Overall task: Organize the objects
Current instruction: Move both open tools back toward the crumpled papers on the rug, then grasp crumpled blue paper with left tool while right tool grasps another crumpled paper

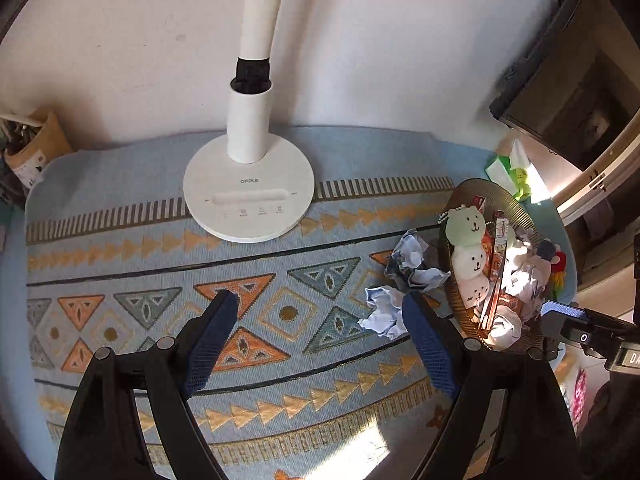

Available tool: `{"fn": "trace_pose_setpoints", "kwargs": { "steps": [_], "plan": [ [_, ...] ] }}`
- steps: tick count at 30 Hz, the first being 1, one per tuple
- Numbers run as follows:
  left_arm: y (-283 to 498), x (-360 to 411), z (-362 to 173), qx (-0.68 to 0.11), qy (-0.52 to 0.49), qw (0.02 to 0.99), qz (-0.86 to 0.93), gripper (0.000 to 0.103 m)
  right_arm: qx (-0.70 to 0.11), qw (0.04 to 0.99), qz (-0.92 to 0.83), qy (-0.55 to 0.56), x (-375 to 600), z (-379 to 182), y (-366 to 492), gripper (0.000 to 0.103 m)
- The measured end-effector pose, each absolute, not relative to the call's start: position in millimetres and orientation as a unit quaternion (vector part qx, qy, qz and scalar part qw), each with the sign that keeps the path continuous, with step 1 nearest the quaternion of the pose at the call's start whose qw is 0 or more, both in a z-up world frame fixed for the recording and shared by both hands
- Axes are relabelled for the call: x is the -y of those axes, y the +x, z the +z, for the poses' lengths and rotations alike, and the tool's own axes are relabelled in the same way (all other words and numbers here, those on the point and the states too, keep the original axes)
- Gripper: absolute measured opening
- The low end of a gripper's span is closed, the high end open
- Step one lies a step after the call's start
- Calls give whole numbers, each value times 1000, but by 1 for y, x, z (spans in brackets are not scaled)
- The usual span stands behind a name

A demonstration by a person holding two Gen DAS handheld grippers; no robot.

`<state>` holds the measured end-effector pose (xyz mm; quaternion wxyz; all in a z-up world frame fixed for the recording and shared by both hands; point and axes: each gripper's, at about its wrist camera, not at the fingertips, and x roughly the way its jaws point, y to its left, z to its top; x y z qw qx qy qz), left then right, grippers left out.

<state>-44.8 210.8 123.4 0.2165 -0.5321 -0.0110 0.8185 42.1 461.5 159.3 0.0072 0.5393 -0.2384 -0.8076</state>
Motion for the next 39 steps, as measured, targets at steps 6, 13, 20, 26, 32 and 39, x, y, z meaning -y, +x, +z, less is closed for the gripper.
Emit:
{"fn": "trace_pose_setpoints", "kwargs": {
  "steps": [6, 13, 20, 26, 32, 39],
  "plan": [
    [-36, -224, 87, -17, -550, 284, 785, 84, 308, 32, -770, 558, -443, 126, 32, 69],
    [-31, -267, 51, -32, -554, 333, 763, 84, 370, 10, -741, 560, -457, 120, 11, 69],
    [-34, -307, 26, -83, -548, 381, 740, 84, 403, -51, -717, 567, -456, 105, 3, 69],
    [-40, -309, 18, -76, -534, 405, 738, 80, 439, -98, -697, 558, -450, 85, -1, 70],
    [-49, -280, 23, -67, -529, 425, 731, 60, 456, -156, -697, 531, -440, 77, -8, 71],
    [-65, -214, 26, -53, -549, 402, 731, 60, 447, -282, -689, 497, -420, 47, -26, 71]
  ]
}}
